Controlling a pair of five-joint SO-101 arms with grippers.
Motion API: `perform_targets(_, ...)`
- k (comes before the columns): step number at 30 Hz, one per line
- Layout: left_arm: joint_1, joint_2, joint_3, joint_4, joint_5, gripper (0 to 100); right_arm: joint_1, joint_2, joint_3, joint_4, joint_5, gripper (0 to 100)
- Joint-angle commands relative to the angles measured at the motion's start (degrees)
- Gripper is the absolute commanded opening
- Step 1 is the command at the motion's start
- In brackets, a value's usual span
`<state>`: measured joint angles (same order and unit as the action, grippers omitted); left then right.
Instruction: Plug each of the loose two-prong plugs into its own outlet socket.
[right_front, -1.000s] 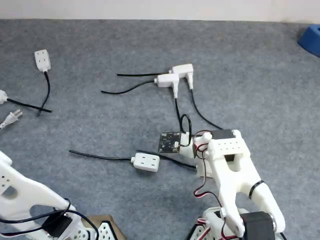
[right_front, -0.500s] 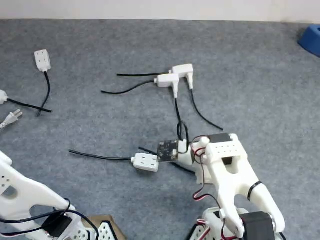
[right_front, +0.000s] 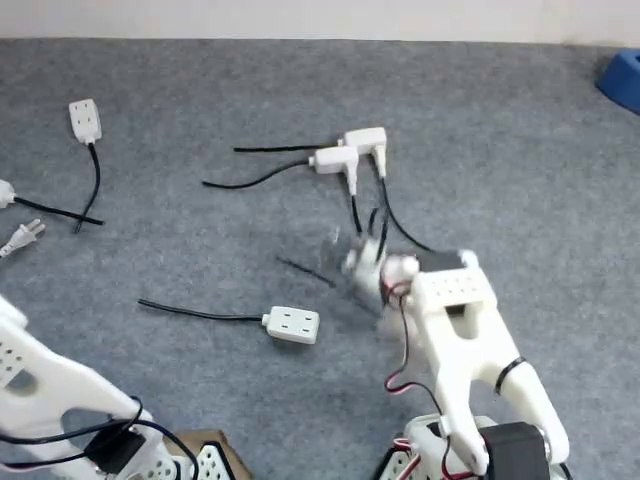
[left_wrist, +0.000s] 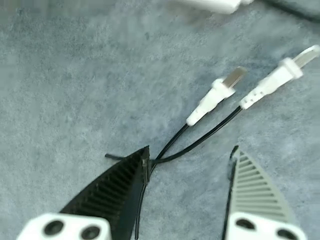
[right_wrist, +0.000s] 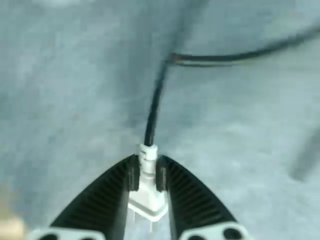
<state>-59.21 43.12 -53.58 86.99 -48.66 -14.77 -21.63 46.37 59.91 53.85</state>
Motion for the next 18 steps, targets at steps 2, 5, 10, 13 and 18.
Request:
perform_targets(2, 10.1, -1.7, -0.7, -0.3, -0.1, 26, 1.9, -0.4, -23.0, -0.9, -29.8, 0.6)
perform_targets(5, 16.3, -4.4, -0.7, 2.5, 2.8, 26, 3.3, -0.3, -34.3, -0.9, -43.9, 0.6)
perform_targets(10, 27.0, -10.2, -0.7, 4.6, 15.1, 26, 3.7, 0.5, -40.7, 0.6, -64.1, 0.6)
perform_targets(13, 33.8, -14.3, -0.7, 4.6, 22.6, 26, 1.3, 4.6, -40.7, 4.2, -69.3, 0.6)
perform_targets(18, 44.5, -23.1, -0.3, 4.9, 31.2, 26, -3.2, 10.9, -41.2, 6.4, -72.1, 0.6)
